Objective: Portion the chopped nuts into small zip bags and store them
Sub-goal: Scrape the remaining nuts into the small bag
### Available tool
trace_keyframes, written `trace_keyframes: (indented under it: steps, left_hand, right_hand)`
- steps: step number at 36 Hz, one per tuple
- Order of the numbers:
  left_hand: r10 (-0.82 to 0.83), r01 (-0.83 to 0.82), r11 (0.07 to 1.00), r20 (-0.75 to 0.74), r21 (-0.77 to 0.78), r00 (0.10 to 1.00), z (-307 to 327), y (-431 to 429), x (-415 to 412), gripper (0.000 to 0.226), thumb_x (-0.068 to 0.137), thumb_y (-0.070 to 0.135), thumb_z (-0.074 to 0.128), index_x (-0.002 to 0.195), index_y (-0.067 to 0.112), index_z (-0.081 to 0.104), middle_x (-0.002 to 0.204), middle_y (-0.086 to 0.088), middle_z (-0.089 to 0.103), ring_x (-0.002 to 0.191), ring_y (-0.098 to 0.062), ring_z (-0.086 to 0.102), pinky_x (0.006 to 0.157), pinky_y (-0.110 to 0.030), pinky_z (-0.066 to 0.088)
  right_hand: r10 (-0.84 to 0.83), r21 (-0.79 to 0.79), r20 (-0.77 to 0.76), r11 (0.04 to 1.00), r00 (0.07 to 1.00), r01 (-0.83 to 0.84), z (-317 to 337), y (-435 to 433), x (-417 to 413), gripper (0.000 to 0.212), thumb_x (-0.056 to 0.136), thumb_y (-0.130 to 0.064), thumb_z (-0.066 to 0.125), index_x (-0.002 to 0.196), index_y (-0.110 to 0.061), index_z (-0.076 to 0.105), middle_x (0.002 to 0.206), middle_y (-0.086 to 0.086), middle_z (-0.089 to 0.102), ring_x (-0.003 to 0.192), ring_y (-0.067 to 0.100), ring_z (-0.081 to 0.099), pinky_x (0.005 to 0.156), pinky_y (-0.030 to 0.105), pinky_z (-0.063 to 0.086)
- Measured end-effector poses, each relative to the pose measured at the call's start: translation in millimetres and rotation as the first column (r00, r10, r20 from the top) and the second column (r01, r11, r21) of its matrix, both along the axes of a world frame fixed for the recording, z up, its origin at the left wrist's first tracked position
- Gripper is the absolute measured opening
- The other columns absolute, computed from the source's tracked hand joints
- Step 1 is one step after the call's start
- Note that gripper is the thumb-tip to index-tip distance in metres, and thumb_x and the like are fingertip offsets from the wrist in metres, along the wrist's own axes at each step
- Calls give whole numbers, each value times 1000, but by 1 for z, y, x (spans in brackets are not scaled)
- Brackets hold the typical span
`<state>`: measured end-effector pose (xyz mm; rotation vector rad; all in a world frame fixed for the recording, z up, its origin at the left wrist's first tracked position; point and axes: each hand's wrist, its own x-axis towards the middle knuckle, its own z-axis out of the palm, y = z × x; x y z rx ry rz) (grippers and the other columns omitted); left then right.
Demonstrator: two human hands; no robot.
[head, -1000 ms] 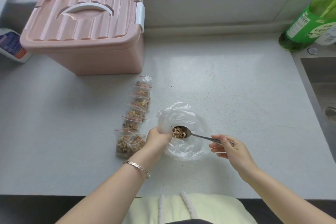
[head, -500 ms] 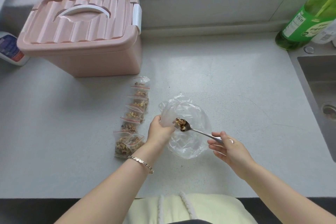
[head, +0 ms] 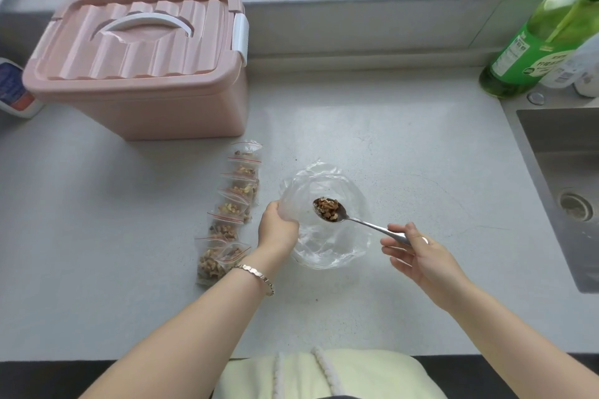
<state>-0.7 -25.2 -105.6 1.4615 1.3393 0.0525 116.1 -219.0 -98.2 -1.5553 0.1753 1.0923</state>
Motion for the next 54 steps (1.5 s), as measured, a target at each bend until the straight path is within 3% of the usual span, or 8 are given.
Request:
trace_keyframes:
  steps: [11, 15, 20, 25, 31, 41, 45, 54]
  left_hand:
    - [-41, 39, 998, -50, -43, 998, 6, 16, 2, 67, 81, 16, 68, 136, 11, 31, 130, -8, 49, 102, -20, 51, 82, -29, 41]
    - [-181, 192, 947, -65, 258, 981, 29, 4, -27, 75, 83, 26, 64, 143, 13, 21, 144, -6, 29, 130, -20, 35, 102, -28, 30]
    - [-39, 205, 702, -251, 682, 967, 34, -4, -85, 66, 72, 20, 73, 129, 6, 43, 131, -15, 42, 118, -32, 38, 102, -38, 28]
    - [9, 240, 850, -468, 469, 884, 16, -4, -107, 97, 65, 50, 75, 139, 8, 28, 139, -14, 34, 127, -32, 29, 104, -41, 27]
    - [108, 152, 858, -463, 491, 880, 4, -4, -100, 86, 68, 43, 75, 133, 4, 35, 130, -18, 42, 119, -35, 38, 96, -42, 35]
    - [136, 32, 848, -274, 529, 952, -2, -13, -96, 54, 74, 15, 69, 123, 8, 47, 118, -10, 53, 110, -29, 45, 93, -37, 36]
    - [5, 64, 837, -124, 544, 992, 0, -21, -96, 43, 74, 4, 69, 114, 6, 54, 105, -3, 50, 101, -17, 44, 85, -12, 24]
    - [-273, 241, 871, 13, 429, 962, -5, -23, -91, 39, 79, -2, 60, 106, 23, 46, 105, 8, 48, 100, -4, 43, 89, -7, 31]
  right_hand:
    - [-39, -6, 219, 999, 975, 42, 24, 7, 18, 41, 96, -41, 35, 85, -14, 65, 62, 2, 68, 72, 15, 65, 69, 25, 48]
    - [-53, -8, 288, 998, 956, 57, 27, 12, 16, 44, 95, -43, 35, 83, -14, 65, 57, 1, 67, 62, 7, 66, 62, 18, 54]
    - [-52, 6, 299, 999, 953, 53, 28, 20, 10, 45, 95, -44, 35, 81, -13, 64, 54, 1, 66, 57, 4, 65, 56, 12, 53]
    - [-25, -15, 266, 999, 964, 30, 29, 33, -2, 45, 97, -42, 34, 80, -12, 64, 52, 0, 64, 58, 6, 65, 63, 19, 52]
    - [-2, -24, 244, 1000, 970, 8, 33, 41, -13, 46, 97, -40, 34, 79, -11, 64, 49, 0, 63, 56, 6, 64, 70, 23, 51]
    - [-4, -34, 256, 999, 967, 13, 37, 39, -17, 45, 97, -40, 35, 78, -11, 64, 50, 1, 62, 59, 9, 64, 66, 22, 51]
    - [-3, -31, 263, 999, 965, 12, 38, 38, -17, 45, 97, -40, 35, 78, -11, 64, 52, 3, 63, 67, 17, 63, 67, 25, 49]
    - [41, -3, 297, 999, 954, -42, 44, 36, -15, 45, 96, -37, 37, 75, -8, 63, 47, 2, 60, 56, 12, 64, 63, 19, 55]
